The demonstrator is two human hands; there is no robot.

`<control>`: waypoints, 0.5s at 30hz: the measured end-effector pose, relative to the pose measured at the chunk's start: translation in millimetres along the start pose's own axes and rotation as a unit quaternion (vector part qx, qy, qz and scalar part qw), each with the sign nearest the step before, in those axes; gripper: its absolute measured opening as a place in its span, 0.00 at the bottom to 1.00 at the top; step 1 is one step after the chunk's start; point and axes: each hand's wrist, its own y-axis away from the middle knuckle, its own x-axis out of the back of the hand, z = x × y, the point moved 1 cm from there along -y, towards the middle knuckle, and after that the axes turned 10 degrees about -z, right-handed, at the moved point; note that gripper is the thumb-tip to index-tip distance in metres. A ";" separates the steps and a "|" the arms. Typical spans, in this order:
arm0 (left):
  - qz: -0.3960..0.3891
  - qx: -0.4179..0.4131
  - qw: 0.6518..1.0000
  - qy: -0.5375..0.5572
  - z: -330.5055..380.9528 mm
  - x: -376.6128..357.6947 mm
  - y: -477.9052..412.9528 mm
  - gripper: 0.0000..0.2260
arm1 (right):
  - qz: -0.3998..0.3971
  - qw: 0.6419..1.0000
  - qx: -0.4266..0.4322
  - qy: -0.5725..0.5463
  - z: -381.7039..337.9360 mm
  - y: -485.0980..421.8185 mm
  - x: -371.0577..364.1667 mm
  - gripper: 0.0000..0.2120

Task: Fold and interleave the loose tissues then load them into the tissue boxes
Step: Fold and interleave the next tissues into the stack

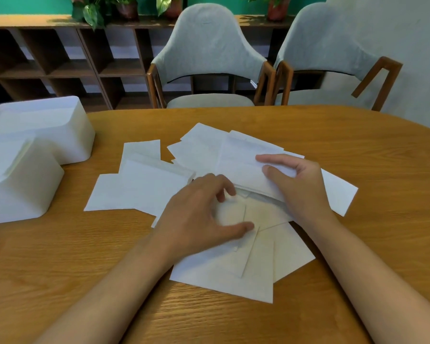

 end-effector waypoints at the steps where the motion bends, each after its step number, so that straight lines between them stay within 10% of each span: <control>1: -0.021 0.000 0.999 -0.035 0.9 -3.2 0.3 0.27 | 0.001 1.000 0.001 0.009 1.1 0.0 -0.8 0.12; 15: 0.028 -0.014 0.998 0.056 -6.3 -1.8 -1.5 0.04 | -0.030 0.999 0.015 0.039 0.4 3.1 -7.2 0.12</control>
